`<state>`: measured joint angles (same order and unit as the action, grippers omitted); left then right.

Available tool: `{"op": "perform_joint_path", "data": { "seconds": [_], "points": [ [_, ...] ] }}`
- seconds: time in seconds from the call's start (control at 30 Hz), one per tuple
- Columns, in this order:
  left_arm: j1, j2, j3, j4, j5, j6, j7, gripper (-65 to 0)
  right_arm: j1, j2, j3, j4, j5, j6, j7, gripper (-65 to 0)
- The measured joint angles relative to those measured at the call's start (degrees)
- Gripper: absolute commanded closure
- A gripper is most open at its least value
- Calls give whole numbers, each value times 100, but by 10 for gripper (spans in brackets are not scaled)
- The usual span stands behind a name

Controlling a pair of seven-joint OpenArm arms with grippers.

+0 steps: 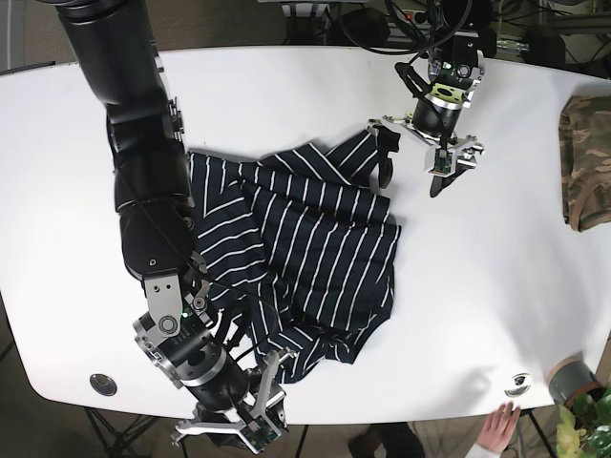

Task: Fold the T-shirt properly
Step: 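Lift the striped shirt with the right gripper and shake it out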

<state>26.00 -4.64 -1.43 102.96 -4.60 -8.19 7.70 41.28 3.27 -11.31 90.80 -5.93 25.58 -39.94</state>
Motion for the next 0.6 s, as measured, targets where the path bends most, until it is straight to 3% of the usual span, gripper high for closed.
{"op": "perform_joint_path", "data": {
  "seconds": [0.1, 0.2, 0.47, 0.6],
  "points": [
    [-15, -17, -2, -76, 4, 9, 2, -485, -225, -223, 509, -511, -76, -57, 339, -499],
    [-11, -13, 7, -197, 4, -2, -17, -485, -420, -249, 894, -1071, -22, -31, 481, -593],
    [-20, -11, 4, -341, 2, 4, -2, -485, -584, -249, 1268, -2763, -92, -90, 1211, -526],
    [-13, -15, 9, -345, 9, 4, 2, -485, -579, -280, 1414, -3681, -83, -50, 1604, -531]
  ]
}}
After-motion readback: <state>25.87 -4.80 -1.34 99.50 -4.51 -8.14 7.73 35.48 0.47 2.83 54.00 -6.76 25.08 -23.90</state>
